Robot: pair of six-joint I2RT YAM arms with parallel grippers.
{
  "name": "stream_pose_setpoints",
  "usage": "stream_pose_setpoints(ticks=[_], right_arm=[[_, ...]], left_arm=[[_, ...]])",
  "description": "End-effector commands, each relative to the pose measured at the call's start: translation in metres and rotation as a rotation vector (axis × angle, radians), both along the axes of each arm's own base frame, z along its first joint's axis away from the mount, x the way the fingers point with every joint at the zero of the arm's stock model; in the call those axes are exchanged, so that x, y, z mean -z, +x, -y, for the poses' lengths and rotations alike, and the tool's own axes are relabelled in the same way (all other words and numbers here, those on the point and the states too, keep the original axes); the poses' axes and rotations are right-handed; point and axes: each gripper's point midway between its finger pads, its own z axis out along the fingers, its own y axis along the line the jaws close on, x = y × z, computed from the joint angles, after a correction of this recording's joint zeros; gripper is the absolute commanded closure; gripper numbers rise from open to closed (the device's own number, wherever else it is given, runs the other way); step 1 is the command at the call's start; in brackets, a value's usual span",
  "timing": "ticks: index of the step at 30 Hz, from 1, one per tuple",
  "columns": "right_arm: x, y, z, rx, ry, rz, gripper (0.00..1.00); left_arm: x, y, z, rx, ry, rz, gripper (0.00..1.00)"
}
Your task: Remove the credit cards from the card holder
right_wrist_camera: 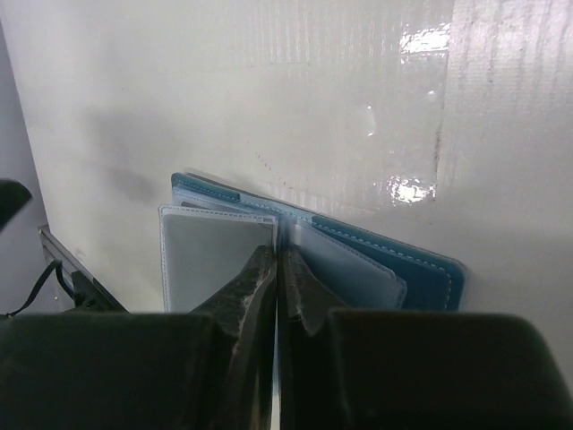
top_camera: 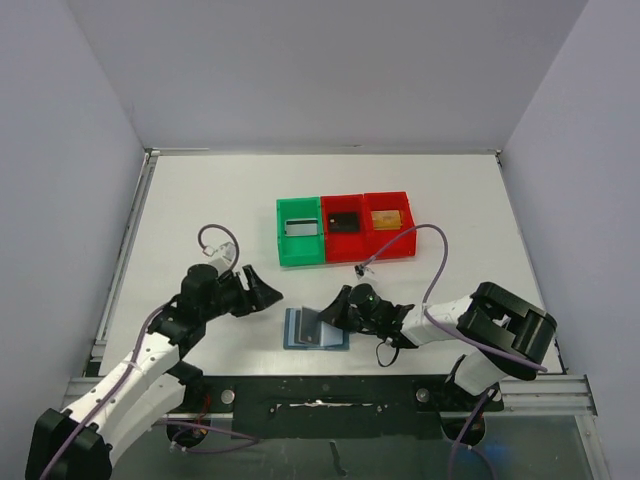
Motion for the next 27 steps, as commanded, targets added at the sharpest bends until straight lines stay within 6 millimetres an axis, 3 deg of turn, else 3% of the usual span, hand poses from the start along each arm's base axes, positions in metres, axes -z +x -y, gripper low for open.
stream_pose_setpoints(ticks=[1, 8, 13, 19, 27], right_arm=[[0.003, -0.006, 0.006, -0.009, 0.031, -0.017, 1.0], [0.009, -0.007, 0.01, 0.003, 0.046, -0.044, 1.0], [0.01, -0.007, 0.011, 0.008, 0.048, -0.05, 1.0], [0.012, -0.009, 0.013, 0.006, 0.044, -0.057, 1.0], [0.012, -0.007, 0.009, -0.008, 0.028, -0.066, 1.0]], left_arm=[[-0.042, -0.017, 0.054, 0.143, -0.195, 0.102, 0.35], [-0.017, -0.039, 0.09, 0.192, -0.193, 0.047, 0.4], [0.009, -0.041, 0.089, 0.158, -0.15, -0.018, 0.42], [0.013, -0.044, 0.089, 0.167, -0.147, -0.024, 0.42], [0.02, -0.05, 0.095, 0.196, -0.188, -0.059, 0.54]])
